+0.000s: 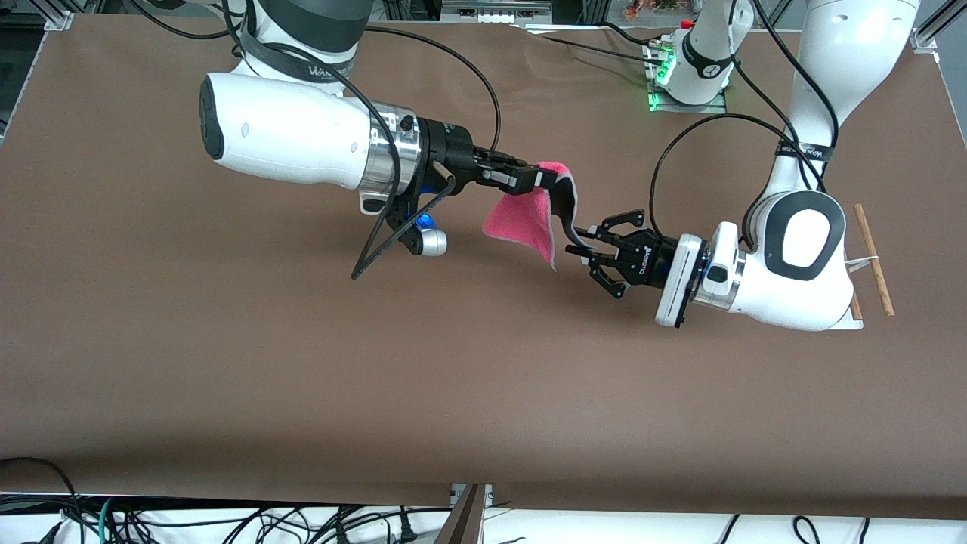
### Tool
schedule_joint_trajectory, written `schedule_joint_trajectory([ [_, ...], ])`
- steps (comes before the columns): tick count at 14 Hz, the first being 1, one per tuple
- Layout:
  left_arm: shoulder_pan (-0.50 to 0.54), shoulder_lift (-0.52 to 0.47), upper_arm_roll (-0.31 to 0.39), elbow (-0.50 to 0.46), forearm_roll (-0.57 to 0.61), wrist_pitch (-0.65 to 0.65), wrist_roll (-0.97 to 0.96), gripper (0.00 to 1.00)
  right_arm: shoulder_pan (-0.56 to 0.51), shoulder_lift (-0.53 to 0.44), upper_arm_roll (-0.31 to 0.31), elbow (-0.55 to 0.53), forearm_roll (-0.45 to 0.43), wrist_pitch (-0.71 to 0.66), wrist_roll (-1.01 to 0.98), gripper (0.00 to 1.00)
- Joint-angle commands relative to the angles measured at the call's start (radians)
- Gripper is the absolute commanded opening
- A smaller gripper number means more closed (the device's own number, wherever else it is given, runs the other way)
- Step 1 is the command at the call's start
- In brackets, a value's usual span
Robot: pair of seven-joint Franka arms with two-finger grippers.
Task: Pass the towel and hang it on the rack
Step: 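Grasp the towel with the left gripper and open the right gripper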
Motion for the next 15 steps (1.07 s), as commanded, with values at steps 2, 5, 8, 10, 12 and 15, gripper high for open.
schedule_joint_trajectory([
  [2, -0.002, -0.004, 0.002, 0.010, -0.023, 0.005, 0.023, 0.00, 0.001, -0.012, -0.001, -0.008, 0.006, 0.010, 0.017, 0.00],
  [5, 0.000, -0.004, 0.002, 0.008, -0.023, 0.005, 0.023, 0.00, 0.001, -0.012, -0.001, -0.008, 0.006, 0.010, 0.015, 0.00],
  [8, 0.001, -0.004, 0.002, 0.008, -0.023, 0.003, 0.022, 0.00, -0.001, -0.010, -0.002, -0.008, 0.007, 0.010, 0.017, 0.62],
  [10, 0.001, -0.004, 0.002, 0.010, -0.023, 0.005, 0.022, 0.00, -0.001, -0.012, -0.002, -0.010, 0.007, 0.009, 0.017, 1.00],
  [12, 0.001, -0.004, 0.002, 0.011, -0.025, 0.005, 0.022, 0.00, -0.002, -0.012, -0.004, -0.010, 0.006, 0.009, 0.017, 1.00],
  [15, 0.004, -0.004, 0.002, 0.011, -0.013, -0.007, 0.014, 0.00, -0.011, -0.012, -0.007, -0.010, 0.006, -0.002, 0.014, 1.00],
])
